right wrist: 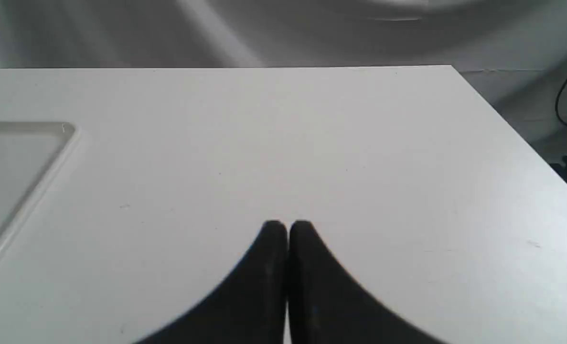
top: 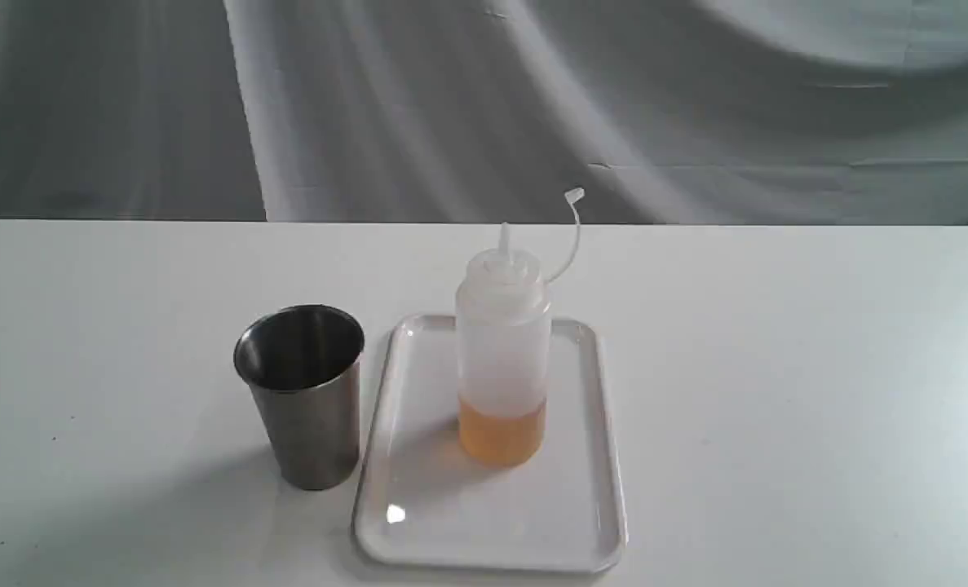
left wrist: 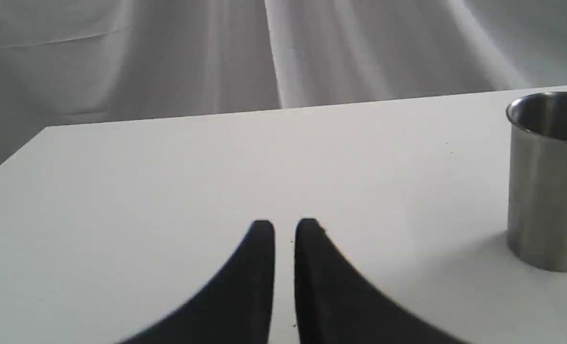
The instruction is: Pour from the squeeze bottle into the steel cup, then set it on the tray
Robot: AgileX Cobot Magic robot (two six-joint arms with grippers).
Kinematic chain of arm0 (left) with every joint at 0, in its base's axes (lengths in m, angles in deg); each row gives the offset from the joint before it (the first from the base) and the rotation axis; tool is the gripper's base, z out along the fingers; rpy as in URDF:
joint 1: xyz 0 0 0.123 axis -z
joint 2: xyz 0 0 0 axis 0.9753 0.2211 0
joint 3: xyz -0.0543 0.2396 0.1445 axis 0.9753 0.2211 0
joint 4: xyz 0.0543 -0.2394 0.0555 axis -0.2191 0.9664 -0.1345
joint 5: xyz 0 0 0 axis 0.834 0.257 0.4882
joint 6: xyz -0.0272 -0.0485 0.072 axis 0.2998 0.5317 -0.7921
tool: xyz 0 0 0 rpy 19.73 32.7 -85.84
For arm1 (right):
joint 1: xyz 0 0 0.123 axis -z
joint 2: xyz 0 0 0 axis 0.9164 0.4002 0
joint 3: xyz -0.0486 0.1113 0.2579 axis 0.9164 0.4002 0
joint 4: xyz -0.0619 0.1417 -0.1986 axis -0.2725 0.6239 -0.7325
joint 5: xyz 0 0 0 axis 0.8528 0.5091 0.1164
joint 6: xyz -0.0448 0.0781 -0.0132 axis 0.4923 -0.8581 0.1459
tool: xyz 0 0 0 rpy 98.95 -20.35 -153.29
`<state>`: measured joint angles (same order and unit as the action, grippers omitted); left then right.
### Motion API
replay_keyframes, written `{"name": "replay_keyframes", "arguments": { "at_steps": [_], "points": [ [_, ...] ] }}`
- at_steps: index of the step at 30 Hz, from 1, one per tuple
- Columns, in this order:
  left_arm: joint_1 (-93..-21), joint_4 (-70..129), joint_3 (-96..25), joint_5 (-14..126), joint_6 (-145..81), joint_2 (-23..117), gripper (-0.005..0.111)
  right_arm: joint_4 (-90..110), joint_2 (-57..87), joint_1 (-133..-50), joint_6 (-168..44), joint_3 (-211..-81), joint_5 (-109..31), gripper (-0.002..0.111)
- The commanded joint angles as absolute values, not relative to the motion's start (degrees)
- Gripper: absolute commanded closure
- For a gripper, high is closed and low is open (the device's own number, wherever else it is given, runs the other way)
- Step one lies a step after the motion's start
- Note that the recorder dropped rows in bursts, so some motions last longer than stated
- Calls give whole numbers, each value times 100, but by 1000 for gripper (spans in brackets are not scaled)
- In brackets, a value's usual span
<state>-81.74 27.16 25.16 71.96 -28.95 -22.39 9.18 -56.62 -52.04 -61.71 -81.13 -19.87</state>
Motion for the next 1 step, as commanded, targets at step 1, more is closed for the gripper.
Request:
{"name": "replay_keyframes", "arguments": {
  "at_steps": [1],
  "points": [
    [-8160,2702,2541,7155,-2885,-2268,98,855,-5699,-5156,-6143,-8091,-1999,108]
  ]
}}
